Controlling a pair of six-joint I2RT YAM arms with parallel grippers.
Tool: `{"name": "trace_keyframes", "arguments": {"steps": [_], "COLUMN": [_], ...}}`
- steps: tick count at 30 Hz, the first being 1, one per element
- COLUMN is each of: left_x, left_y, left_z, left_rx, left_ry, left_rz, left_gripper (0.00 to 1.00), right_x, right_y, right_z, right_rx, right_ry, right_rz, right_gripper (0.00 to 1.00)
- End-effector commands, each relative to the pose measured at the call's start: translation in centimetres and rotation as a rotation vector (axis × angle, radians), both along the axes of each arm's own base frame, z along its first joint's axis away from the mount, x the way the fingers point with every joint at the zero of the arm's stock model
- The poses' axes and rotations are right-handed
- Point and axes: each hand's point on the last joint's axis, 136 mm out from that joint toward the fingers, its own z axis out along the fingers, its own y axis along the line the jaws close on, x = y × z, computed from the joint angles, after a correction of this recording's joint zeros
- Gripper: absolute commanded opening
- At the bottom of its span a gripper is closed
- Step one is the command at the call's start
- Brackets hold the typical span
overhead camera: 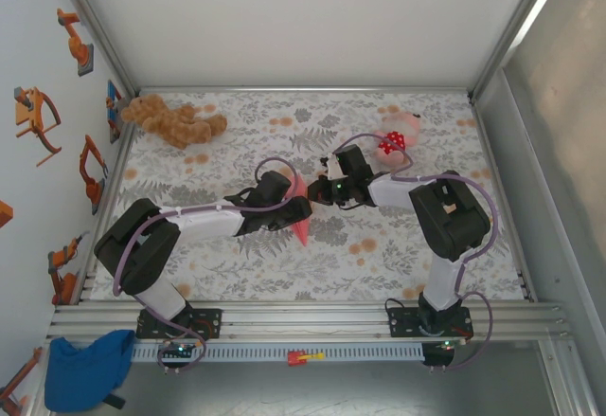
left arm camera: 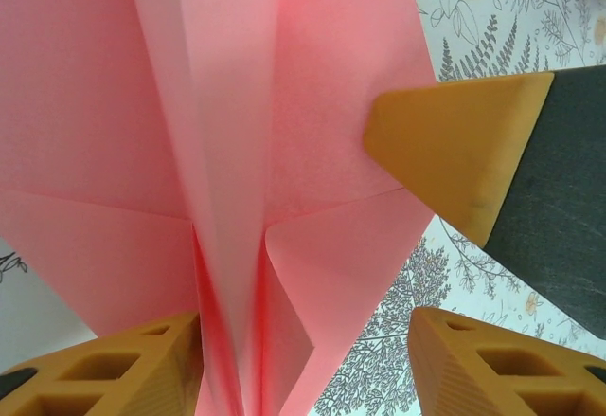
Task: Fold a paper plane with a square sheet of paper (pick it up from the middle)
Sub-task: Move the paper plane to the center of the table.
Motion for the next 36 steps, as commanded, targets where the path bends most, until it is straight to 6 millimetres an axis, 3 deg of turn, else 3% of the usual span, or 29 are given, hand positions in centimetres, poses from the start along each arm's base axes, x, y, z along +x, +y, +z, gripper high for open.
{"name": "trace_keyframes", "arguments": {"steps": [1,7,17,29,36], "left_x": [0.2,0.2,0.2,0.2,0.3], "left_y": [0.0,0.5,0.4,0.6,1.2], "left_z": [0.3,-0.8,-1.7,-2.3,-1.6], "left_rx": [0.032,0.081,0.106,0.139,0.184], "left_ry": [-0.011,0.023,0.059,0.087,0.072], "left_rz": [-0.013,0.006,0.022,0.038,0.022], "left_gripper": [0.58,0.46,0.38,0.22,0.12], "right_x": [-0.2,-0.2,-0.1,0.1,0.9], "right_y": [-0.1,-0.1,0.0,-0.2,-2.1], "right_z": [-0.5,-0.5,-0.3,0.3,2.0], "right_rx": [0.003,0.003,0.008,-0.004,-0.097], "right_ry": [0.018,0.017,0.018,0.009,-0.078], "right_rz": [0.001,-0.001,-0.002,-0.014,-0.062], "right_gripper": [0.0,0.0,0.0,0.0,0.31]}}
